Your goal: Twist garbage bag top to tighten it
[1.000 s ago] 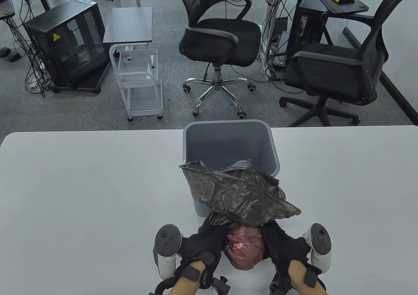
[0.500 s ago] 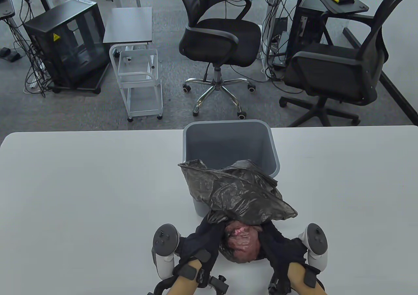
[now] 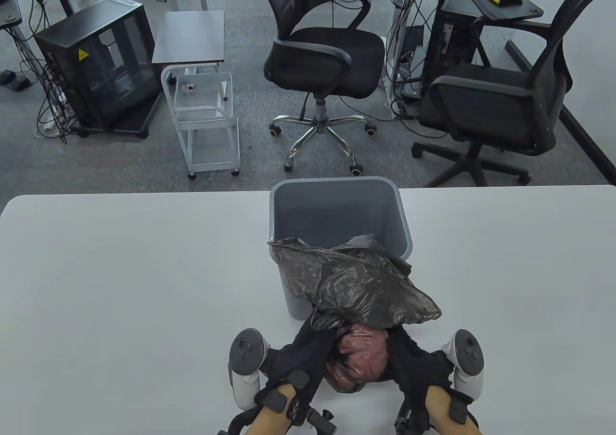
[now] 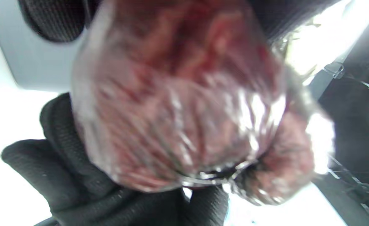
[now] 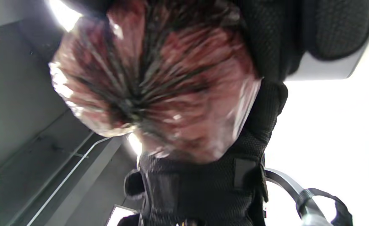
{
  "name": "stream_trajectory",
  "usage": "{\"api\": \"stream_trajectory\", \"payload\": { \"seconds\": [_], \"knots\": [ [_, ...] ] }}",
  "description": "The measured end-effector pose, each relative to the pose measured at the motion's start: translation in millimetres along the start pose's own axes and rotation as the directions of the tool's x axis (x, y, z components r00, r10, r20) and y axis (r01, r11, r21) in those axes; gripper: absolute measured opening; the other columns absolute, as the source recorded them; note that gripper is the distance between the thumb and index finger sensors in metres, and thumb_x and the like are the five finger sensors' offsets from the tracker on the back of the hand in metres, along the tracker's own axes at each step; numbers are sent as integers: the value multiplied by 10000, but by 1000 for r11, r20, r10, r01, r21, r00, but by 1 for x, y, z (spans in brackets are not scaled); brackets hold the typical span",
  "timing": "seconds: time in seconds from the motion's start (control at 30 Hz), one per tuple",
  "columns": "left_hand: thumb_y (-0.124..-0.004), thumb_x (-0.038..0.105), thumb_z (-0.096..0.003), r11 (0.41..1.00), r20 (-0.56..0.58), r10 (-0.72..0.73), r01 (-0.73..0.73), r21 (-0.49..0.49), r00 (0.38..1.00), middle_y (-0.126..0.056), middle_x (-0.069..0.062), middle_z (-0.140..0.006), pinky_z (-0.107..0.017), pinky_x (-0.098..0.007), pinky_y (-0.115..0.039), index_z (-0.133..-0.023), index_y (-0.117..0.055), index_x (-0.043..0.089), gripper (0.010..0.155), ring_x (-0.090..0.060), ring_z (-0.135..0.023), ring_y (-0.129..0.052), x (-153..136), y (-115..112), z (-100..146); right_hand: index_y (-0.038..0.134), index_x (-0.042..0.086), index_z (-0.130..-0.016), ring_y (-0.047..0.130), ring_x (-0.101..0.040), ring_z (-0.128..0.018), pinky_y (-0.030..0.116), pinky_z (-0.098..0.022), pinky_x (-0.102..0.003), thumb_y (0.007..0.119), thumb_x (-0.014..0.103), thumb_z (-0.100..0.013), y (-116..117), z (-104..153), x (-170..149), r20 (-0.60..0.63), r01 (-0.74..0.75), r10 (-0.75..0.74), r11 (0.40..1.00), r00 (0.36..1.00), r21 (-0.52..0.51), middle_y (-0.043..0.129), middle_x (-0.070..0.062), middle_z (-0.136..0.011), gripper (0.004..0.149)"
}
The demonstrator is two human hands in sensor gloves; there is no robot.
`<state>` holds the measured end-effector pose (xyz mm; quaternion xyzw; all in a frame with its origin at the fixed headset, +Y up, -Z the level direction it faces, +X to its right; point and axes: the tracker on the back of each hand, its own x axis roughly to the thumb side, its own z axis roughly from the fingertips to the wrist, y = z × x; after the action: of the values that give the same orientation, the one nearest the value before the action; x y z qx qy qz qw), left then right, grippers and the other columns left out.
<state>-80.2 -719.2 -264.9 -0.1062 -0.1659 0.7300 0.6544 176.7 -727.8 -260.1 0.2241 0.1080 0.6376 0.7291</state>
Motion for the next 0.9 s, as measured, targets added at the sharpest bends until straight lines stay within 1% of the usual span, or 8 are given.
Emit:
{"api": "stream_trajectory", "payload": {
  "seconds": [0.1, 0.23, 0.43, 0.53, 0.67, 0.73, 0.83, 0.9],
  "knots": [
    [-670, 571, -534, 1000, 14, 13, -13, -7, 1000, -613, -69, -1128, -586, -634, -710, -1124, -533, 431, 622, -436, -960, -708, 0, -2, -1, 252, -32, -1053, 933, -519, -578, 807, -405, -608, 582, 636, -575, -1, 0, -2, -18, 49, -49, 999, 999, 9, 590, -375, -929, 884],
    [-675, 536, -531, 994, -1, -50, 50, 95, 999, -754, -77, -1044, -425, -538, -880, -1110, -565, 407, 603, -393, -833, -895, 0, 2, 2, 253, -17, -1064, 867, -551, -662, 747, -460, -650, 587, 655, -569, 2, 0, -1, -9, -8, 8, 1000, 1000, 23, 540, -369, -965, 899],
    [-679, 517, -532, 980, -22, -47, 50, 192, 999, -771, -77, -1025, -356, -471, -933, -1105, -576, 398, 594, -367, -772, -953, 1, 8, 5, 123, 56, -1080, 569, -621, -868, 554, -574, -739, 665, 722, -542, 10, -3, 5, 62, -75, 68, 989, 996, 126, 273, -348, -1050, 1013],
    [-678, 540, -529, 988, -10, -22, 23, 155, 1000, -754, -75, -1040, -377, -487, -913, -1106, -581, 407, 600, -372, -797, -925, 0, 7, 4, 135, 41, -1074, 662, -581, -838, 614, -568, -701, 659, 679, -556, 9, -2, 7, 61, -134, 129, 987, 990, 91, 332, -347, -1041, 975],
    [-672, 599, -535, 996, 55, 90, -90, -6, 994, -511, -46, -1171, -643, -650, -620, -1131, -519, 454, 632, -420, -1049, -525, 1, 1, -1, 253, -27, -1055, 926, -484, -622, 783, -442, -614, 607, 633, -574, 1, 0, 0, 9, 22, -22, 1000, 1000, 7, 596, -359, -940, 890],
    [-672, 569, -539, 996, 62, 94, -94, -3, 994, -534, -39, -1167, -629, -645, -658, -1124, -535, 455, 612, -421, -1038, -572, 2, 0, -1, 267, -33, -1053, 945, -468, -599, 795, -429, -604, 605, 624, -578, -1, 0, -1, -2, 36, -36, 999, 999, 11, 617, -359, -925, 878],
    [-678, 532, -535, 994, 41, 40, -44, 97, 998, -676, -64, -1098, -495, -580, -830, -1104, -592, 422, 586, -416, -913, -799, 2, 3, 3, 281, -28, -1058, 921, -480, -632, 776, -450, -616, 603, 627, -577, 1, 0, 1, -1, -31, 31, 999, 1000, 6, 614, -352, -934, 874],
    [-674, 522, -536, 991, 34, 17, -22, 131, 999, -706, -67, -1078, -464, -560, -859, -1104, -591, 409, 585, -409, -882, -838, 2, 5, 3, 247, -5, -1069, 826, -533, -722, 712, -499, -657, 618, 654, -570, 4, 0, 2, 22, -29, 28, 999, 999, 32, 531, -351, -982, 906]
  ]
}}
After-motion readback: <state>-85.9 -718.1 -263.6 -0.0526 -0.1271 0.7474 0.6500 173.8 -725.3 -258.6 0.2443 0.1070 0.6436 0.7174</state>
